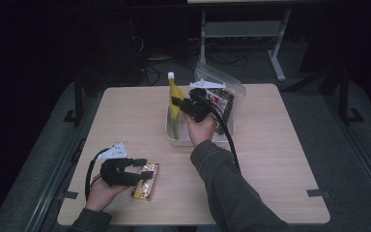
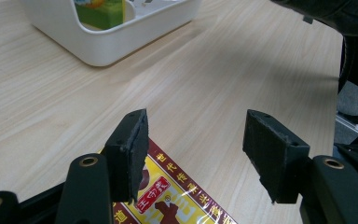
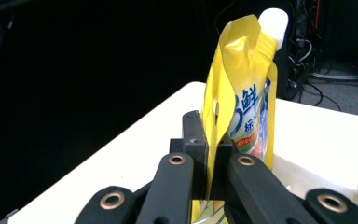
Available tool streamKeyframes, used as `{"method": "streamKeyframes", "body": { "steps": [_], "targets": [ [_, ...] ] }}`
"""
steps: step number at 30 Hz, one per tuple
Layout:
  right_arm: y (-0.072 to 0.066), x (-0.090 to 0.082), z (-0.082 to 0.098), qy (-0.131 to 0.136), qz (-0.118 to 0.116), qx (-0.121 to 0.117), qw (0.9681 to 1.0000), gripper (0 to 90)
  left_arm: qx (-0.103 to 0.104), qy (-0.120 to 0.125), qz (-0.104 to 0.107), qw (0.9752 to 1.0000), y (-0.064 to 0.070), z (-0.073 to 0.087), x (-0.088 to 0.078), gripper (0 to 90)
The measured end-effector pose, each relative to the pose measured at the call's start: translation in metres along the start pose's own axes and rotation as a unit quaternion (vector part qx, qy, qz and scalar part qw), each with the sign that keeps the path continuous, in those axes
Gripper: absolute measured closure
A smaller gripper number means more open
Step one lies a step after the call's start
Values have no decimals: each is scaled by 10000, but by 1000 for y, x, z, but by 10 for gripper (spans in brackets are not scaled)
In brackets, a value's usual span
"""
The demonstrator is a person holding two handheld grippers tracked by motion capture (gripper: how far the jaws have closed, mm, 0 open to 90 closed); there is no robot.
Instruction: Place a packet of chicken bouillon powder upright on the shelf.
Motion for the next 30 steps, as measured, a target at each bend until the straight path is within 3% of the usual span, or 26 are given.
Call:
{"method": "streamKeyframes", "body": {
  "steps": [4, 11, 19, 30],
  "targets": [
    [-1, 3, 6, 35, -12, 149, 9999, 896, 0, -7, -23, 10000, -1, 0, -1, 399],
    [-4, 7, 13, -95, 5, 185, 9998, 887, -18, -34, -86, 10000, -2, 1, 0, 369],
    [-5, 8, 19, -267, -157, 318, 9990, 875, -20, -81, -117, 9999, -1, 2, 2, 354],
    [-5, 1, 20, -369, -193, 243, 9988, 882, -41, -67, -130, 9999, -1, 2, 2, 345]
  ]
}}
Point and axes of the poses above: each handheld gripper's, and its own axes: x roughly forward along the jaws, z roughly out of its underside, y roughly to its right, the point moved 8 cm from there along x, roughly forward along the jaws, and after that the axes turned 15 degrees about -x, right-handed, at the moved point
